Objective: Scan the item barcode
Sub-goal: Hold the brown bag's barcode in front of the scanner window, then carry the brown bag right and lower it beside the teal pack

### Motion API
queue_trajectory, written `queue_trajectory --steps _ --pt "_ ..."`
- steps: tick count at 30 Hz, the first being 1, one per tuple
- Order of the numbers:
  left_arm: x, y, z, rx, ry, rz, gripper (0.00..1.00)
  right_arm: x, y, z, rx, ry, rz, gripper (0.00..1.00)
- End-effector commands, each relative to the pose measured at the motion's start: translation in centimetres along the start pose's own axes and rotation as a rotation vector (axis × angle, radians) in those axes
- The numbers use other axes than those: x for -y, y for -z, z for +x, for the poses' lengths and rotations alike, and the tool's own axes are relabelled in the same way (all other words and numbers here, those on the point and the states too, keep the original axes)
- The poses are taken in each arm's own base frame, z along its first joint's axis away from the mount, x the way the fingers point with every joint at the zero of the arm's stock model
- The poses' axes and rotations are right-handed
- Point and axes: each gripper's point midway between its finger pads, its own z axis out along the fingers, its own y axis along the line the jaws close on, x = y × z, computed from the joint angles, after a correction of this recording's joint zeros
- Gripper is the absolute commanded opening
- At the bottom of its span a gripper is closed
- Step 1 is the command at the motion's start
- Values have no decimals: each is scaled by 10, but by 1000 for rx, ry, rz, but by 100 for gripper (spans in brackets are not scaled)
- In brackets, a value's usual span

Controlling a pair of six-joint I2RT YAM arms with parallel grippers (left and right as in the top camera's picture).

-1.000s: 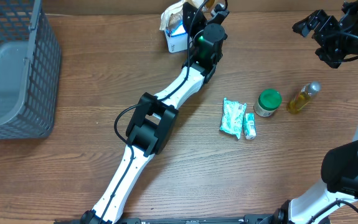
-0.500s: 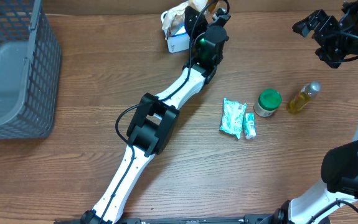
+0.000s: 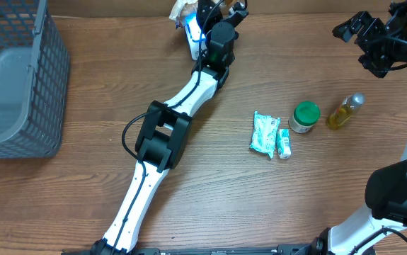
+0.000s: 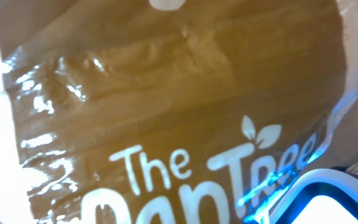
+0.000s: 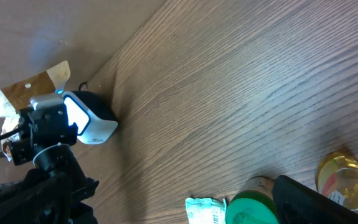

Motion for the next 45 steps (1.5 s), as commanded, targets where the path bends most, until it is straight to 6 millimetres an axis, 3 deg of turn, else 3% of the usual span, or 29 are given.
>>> queue_trajectory --steps 1,6,8,14,21,25,32,36,40,45 --pt "3 4 -13 46 76 5 4 -7 11 -6 34 22 -8 100" --pt "5 4 -13 47 106 13 5 -7 11 -6 34 22 -8 100" --pt "-4 4 -13 38 142 0 4 -6 11 -6 34 21 -8 100" --pt "-73 7 -20 -17 353 -46 4 -7 11 -6 34 22 -8 100" --pt "-95 34 -21 -133 457 153 4 -7 11 -6 34 22 -8 100" --pt "-79 75 -6 -277 570 366 4 -6 11 -6 34 21 -8 100" --pt "-3 193 24 -643 685 954 4 -7 11 -6 34 22 -8 100" --pt "23 249 38 -873 712 1174 4 -6 11 -6 34 21 -8 100" --pt "36 286 42 -1018 704 1308 4 -7 11 -6 34 22 -8 100" --pt "40 306 45 -1065 649 1341 4 -6 11 -6 34 21 -8 100"
